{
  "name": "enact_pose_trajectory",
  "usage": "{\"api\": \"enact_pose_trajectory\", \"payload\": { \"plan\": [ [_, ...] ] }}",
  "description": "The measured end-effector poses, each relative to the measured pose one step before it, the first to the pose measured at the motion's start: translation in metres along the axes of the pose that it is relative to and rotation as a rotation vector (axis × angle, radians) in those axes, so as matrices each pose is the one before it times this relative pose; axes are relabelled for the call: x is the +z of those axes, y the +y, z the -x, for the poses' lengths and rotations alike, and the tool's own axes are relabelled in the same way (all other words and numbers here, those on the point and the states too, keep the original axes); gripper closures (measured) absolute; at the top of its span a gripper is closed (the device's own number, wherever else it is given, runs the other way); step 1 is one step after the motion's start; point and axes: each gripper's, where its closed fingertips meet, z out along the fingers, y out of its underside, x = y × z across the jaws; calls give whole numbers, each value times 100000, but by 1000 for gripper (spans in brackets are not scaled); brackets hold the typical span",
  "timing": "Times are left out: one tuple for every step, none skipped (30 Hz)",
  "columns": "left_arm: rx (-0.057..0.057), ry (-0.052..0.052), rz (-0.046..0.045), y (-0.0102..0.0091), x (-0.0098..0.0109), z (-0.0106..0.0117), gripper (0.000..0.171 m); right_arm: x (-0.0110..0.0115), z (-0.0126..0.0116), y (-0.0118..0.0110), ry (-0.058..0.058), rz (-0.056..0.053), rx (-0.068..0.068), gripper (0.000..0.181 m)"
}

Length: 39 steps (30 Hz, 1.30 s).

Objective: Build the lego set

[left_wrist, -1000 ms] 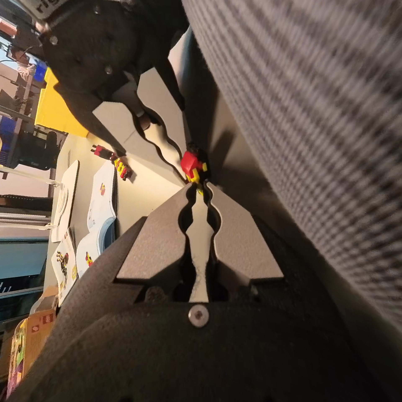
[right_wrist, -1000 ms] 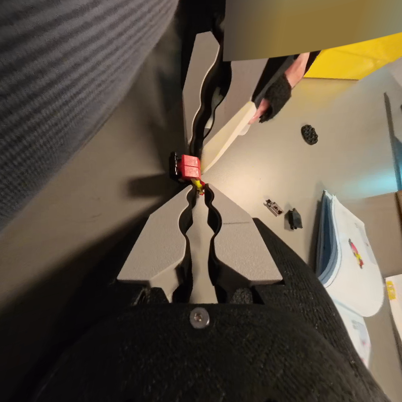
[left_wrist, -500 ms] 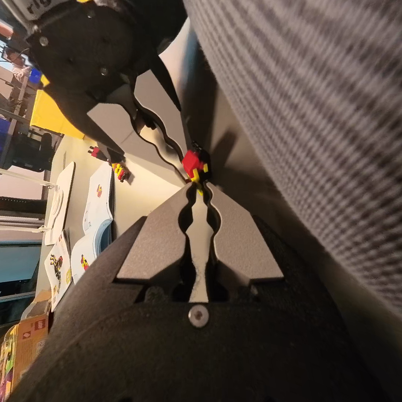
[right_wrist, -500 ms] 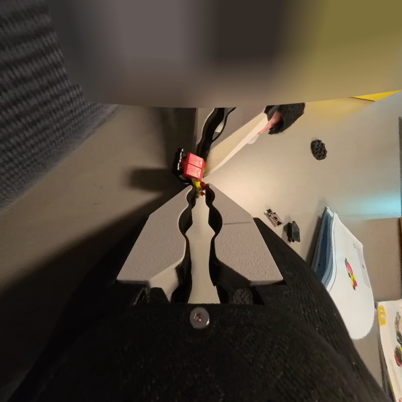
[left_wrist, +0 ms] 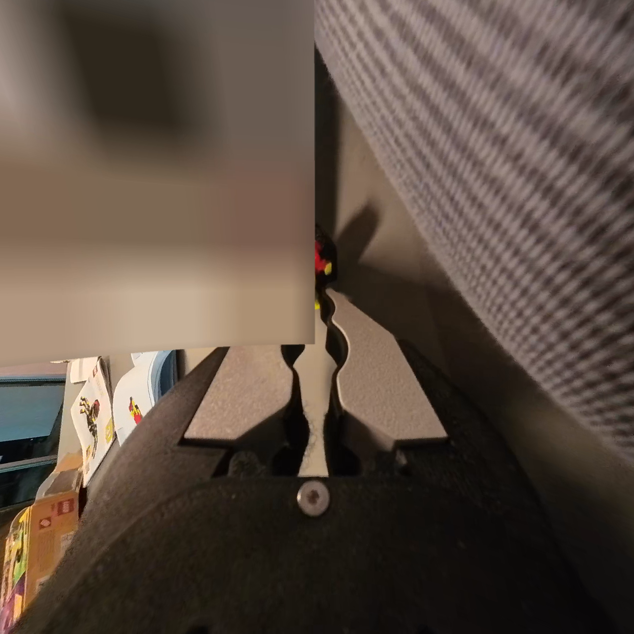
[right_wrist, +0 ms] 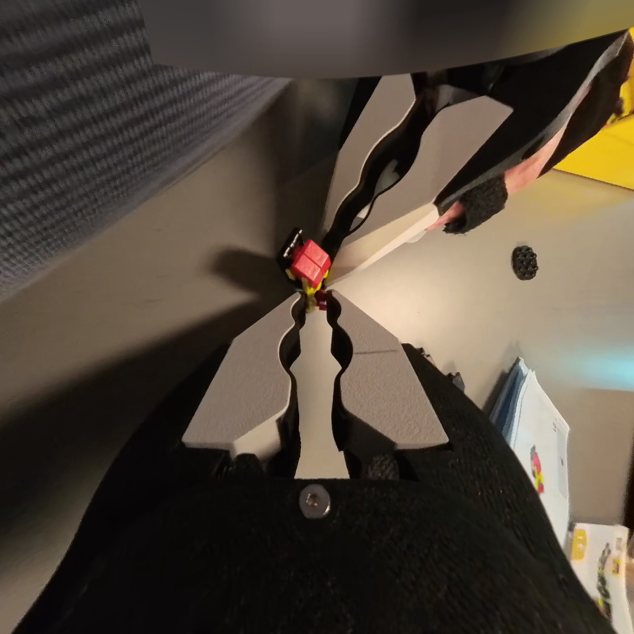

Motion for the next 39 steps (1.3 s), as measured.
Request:
{"api": "enact_pose_trajectory", "payload": {
  "plan": [
    [-243,87,242,53,10,-4,167,3,10,39,-1257,-345,2104,172],
    [-230,50,265,28,5,-10,167,10,36,-6,-901,-1017,1940,172],
    [178,252,-77,-31,3,-76,167,27,112,-67,-1312,-1454,2999,172],
    [133,538,-573,-139,-12,-134,167,29,139,-99,-1389,-1392,3279,172],
    [-100,281,-156,-80,-1,-78,167,11,67,-38,-467,-849,2262,172],
    [93,-49,236,-10,-7,-1,167,1,28,6,120,-248,1372,172],
    [-381,300,-260,-50,7,-43,167,1,31,9,368,-46,77,172],
    [-465,154,-120,-13,6,-3,167,-3,13,18,386,217,490,173],
    [8,25,23,-18,6,1,167,-6,24,23,-44,381,994,173],
    [376,-62,156,-31,13,-9,167,-7,36,20,-406,525,1136,173],
    [566,-168,324,-18,14,-11,166,-13,33,11,-478,566,921,173],
    [539,-253,385,-27,5,-4,166,-8,20,36,-373,556,986,174],
    [517,-215,352,-5,6,-20,166,-3,11,45,-277,401,864,174],
    [683,-289,356,-9,0,-6,166,3,42,-31,-210,-44,424,174],
    [647,-75,145,-51,-2,-47,166,10,46,-32,-89,-211,174,175],
    [612,-199,161,-28,7,-36,166,19,21,-22,238,-262,158,175],
    [406,-171,70,-22,-7,-23,166,8,19,-20,425,-241,63,175],
    [169,-133,66,-17,4,-16,166,8,-15,-17,791,-211,-215,174],
    [266,-244,71,13,8,3,167,-6,-79,-1,1236,-69,102,174],
    [573,-894,663,122,10,85,167,-31,-222,55,2091,313,76,174],
    [1001,-1575,1092,194,-6,204,167,-51,-258,57,2319,214,-390,173],
    [801,-1376,351,76,-45,209,167,-74,-183,-25,1554,-393,-44,170],
    [563,-2074,-573,-79,-108,333,167,-65,-251,-46,1321,-648,1519,163],
    [543,-2802,5,-36,-114,452,167,-90,-328,-32,1343,-878,2568,148],
    [1123,-2239,-199,-26,-137,374,167,-174,-405,74,1456,-774,2847,139],
    [1088,-2739,-320,36,-148,417,167,-291,-392,51,1168,-1639,2879,134],
    [1041,-2309,-314,92,-130,337,167,-405,-335,-129,407,-3561,3477,134],
    [919,-1956,-219,109,-94,297,167,-442,-240,-315,-698,-5246,4842,135],
    [1044,-1411,-371,62,-57,203,167,-452,-63,-446,-2420,-6169,6265,137],
    [1008,-1436,-384,64,-36,193,167,-393,71,-556,-3411,-6549,6712,141],
    [1072,-1144,-772,8,-30,146,167,-290,-30,-567,-2742,-6360,6352,147],
    [1196,-686,-1299,-85,-42,56,167,-169,18,-326,-2907,-4551,5472,152],
    [1128,-892,-1209,-99,-29,90,167,-48,-25,-73,-2524,-2426,4487,156],
    [1025,-923,-969,-99,-33,114,167,-2,-150,-25,-1339,-1239,3649,158],
    [922,-424,-779,-93,-35,56,167,-43,13,-144,-2169,-987,2984,158],
    [414,-823,-558,-62,-44,105,167,-37,12,-183,-1855,-1531,2833,159],
    [477,-253,-454,-55,-41,43,167,-22,-37,-113,-1478,-1102,3445,160],
    [462,477,-656,-123,-2,-94,167,-6,-85,-85,-1273,-918,3721,163],
    [350,-48,-674,-179,12,-51,167,-31,-21,-97,-1566,-973,3227,166]
  ]
}}
